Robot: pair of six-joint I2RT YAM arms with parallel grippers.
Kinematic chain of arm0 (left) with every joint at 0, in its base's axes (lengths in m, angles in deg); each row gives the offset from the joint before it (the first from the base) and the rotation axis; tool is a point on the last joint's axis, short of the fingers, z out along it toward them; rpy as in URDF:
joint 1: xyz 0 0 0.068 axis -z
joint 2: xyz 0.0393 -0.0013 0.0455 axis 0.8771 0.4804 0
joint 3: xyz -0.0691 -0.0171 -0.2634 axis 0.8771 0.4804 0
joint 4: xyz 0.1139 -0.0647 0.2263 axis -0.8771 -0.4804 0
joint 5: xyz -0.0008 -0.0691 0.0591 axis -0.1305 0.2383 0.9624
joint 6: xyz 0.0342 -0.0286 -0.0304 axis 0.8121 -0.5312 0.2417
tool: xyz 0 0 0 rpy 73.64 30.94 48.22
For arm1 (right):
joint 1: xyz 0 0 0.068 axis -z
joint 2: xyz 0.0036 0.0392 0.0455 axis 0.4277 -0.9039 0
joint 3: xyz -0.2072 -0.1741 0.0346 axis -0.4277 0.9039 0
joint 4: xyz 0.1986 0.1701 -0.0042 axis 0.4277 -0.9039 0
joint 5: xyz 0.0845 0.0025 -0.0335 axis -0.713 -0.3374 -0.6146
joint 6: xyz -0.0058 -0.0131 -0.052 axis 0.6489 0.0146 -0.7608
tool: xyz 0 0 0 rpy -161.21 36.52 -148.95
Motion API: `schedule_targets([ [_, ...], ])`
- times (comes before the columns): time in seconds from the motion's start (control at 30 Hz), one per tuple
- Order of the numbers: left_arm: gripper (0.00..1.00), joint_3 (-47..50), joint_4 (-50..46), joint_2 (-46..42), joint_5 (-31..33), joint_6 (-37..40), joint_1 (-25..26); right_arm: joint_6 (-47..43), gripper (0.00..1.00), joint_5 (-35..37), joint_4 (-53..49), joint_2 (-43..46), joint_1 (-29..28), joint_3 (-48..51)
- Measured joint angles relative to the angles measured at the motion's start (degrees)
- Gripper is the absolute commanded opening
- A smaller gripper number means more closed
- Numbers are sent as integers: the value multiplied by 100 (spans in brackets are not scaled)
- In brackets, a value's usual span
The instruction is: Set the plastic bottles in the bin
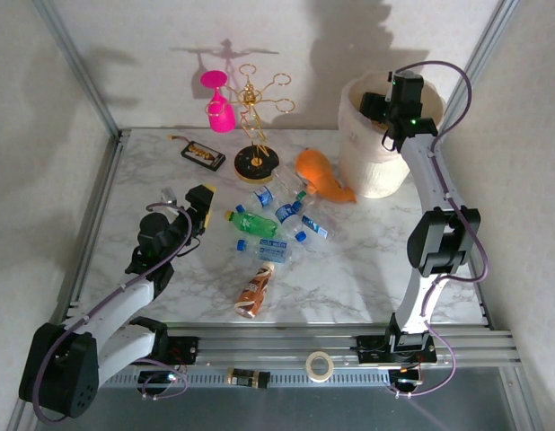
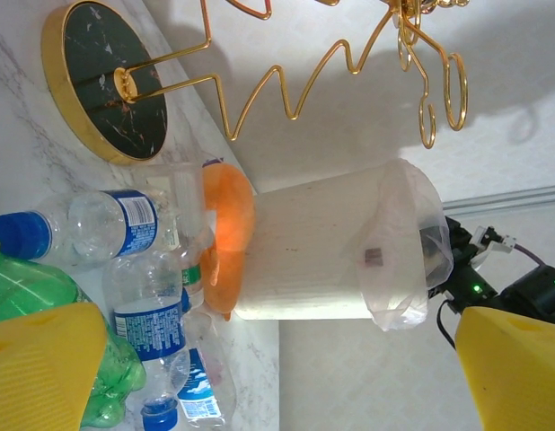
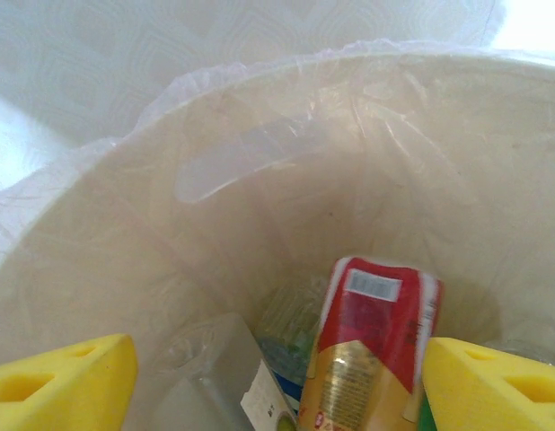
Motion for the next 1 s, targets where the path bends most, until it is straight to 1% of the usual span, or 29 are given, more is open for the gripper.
schedule_targets([
  [0.13, 100, 0, 2, 28, 0, 2, 0, 0, 85, -63, 20, 337, -17, 46],
  [0.23, 100, 0, -2, 101, 0, 20, -4, 0, 85, -142, 52, 796, -70, 195],
  [0.37, 100, 0, -11, 219, 0, 118, -7, -2, 85, -225, 214, 1513, -328, 579],
  [0.5, 100, 2, -4, 382, -4, 188, -22, 4, 86, -328, 431, 2275, -699, 1314],
  [0.73, 100, 15, -24, 605, -87, 407, -26, 151, 86, -660, 658, 3456, -1449, 3080],
  [0.87, 100, 52, -90, 713, -114, 573, -26, 177, 86, -802, 529, 3773, -2017, 3971],
  [1.0, 100, 129, -219, 763, -138, 704, -26, 197, 87, -911, 289, 3823, -2479, 4631],
])
